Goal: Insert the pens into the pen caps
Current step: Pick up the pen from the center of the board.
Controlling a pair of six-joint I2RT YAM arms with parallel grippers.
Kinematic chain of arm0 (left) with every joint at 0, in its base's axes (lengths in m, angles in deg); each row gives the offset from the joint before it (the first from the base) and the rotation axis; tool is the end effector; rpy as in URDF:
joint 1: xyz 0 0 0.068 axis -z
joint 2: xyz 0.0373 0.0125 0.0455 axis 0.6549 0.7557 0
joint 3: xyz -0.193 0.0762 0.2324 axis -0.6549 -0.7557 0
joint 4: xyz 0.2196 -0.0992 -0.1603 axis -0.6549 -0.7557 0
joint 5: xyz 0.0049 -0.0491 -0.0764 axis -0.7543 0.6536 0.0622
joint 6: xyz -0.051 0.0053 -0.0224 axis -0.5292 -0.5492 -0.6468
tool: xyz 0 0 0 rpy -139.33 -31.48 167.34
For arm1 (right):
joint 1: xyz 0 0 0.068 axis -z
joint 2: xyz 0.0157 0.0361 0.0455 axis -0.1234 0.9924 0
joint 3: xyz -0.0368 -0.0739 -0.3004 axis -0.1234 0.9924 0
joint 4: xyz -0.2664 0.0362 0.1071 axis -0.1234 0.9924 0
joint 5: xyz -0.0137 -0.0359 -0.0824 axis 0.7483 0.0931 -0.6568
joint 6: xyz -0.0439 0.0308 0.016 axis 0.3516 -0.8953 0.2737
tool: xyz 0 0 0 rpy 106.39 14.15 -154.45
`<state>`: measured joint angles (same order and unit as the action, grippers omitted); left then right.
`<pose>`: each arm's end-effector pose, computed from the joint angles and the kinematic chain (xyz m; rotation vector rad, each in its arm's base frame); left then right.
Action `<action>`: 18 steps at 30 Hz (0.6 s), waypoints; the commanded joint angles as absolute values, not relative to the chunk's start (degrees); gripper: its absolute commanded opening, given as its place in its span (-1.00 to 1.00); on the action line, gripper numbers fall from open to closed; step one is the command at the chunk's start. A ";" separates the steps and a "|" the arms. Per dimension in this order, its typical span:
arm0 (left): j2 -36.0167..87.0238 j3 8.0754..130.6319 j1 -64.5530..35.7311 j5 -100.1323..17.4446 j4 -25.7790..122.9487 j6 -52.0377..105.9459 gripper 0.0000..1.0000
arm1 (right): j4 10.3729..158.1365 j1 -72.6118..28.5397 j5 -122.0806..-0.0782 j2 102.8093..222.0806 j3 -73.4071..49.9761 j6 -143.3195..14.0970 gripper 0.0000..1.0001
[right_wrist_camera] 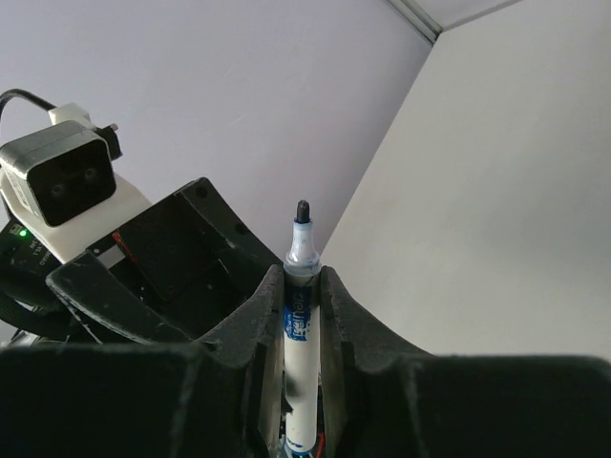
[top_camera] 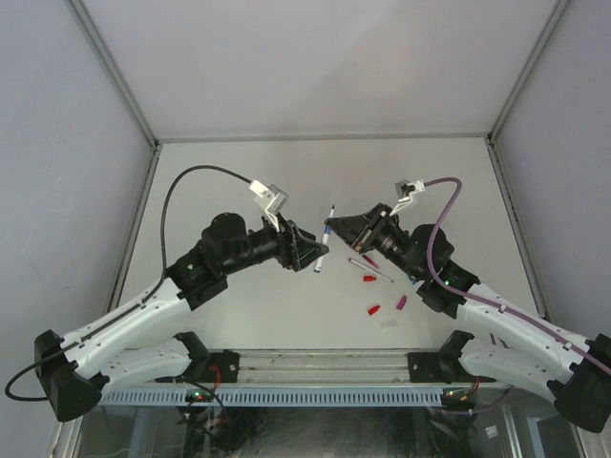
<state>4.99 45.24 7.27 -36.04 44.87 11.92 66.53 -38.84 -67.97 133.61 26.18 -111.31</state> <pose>0.1501 -0.1814 0.3725 0.5326 1.7821 -1.1439 0.1579 0.1637 0.3482 0.1008 1.6941 1.3627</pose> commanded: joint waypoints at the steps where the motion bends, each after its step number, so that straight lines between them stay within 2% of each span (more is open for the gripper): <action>1: 5.67 45.12 7.86 -34.15 48.14 11.26 0.16 | 61.82 -39.53 -66.90 133.57 25.46 -110.84 -1.00; 13: 7.72 46.35 9.19 -33.38 48.77 11.02 -0.12 | 61.50 -39.84 -67.36 133.72 25.45 -110.10 -1.00; 18: 7.94 46.44 9.28 -33.07 48.73 11.25 -0.33 | 61.55 -39.89 -67.58 134.11 25.42 -109.88 -1.00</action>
